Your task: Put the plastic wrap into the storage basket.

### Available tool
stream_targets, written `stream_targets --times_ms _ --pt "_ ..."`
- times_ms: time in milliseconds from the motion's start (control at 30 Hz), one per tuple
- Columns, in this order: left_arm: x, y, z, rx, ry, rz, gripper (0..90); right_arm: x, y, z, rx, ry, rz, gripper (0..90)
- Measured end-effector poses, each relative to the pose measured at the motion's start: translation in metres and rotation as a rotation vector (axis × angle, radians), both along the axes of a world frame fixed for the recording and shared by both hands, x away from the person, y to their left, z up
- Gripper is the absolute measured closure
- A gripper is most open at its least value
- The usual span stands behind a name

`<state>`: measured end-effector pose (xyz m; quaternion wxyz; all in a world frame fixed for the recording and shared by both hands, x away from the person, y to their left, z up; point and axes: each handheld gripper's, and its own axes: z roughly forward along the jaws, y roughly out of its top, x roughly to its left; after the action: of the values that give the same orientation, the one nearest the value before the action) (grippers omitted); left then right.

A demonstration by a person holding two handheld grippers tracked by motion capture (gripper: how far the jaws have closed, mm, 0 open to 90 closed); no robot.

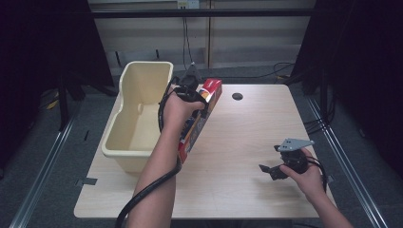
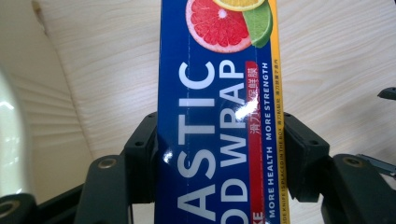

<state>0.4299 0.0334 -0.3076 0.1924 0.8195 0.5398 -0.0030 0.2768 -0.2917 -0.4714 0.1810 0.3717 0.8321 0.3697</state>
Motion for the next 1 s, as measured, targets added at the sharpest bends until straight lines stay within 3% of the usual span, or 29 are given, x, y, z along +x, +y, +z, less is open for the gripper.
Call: stream_targets --times_ms 67,100,200,233,267,300,567,1000 --pt "0.001 0.005 0.004 0.005 0.002 -0.029 40.6 0.000 0.000 0.000 0.003 -0.004 0.002 3.4" --pt "-0.001 0.003 0.005 -0.012 0.001 0.025 40.6 0.000 0.000 0.001 0.002 -0.002 -0.003 3.4" --pt "-0.001 0.006 0.009 -0.009 -0.006 0.026 40.6 0.000 0.000 0.000 0.001 -0.006 0.001 3.4" --pt "0.000 0.008 0.011 -0.002 -0.005 0.005 40.6 0.000 0.000 0.001 0.000 -0.003 -0.004 3.4" --pt "-0.001 0.008 0.013 -0.008 0.001 0.030 40.6 0.000 0.000 0.001 0.001 -0.002 -0.003 3.4" --pt "-0.001 0.010 0.015 -0.003 -0.004 0.016 40.6 0.000 0.000 0.001 0.002 0.000 0.000 3.4" --pt "-0.001 0.018 0.030 0.011 -0.035 0.040 40.5 0.000 0.001 0.001 -0.001 -0.005 0.002 3.4" --pt "-0.003 0.032 0.048 0.029 -0.034 0.073 40.8 0.000 0.001 0.001 0.005 -0.001 0.007 3.4"
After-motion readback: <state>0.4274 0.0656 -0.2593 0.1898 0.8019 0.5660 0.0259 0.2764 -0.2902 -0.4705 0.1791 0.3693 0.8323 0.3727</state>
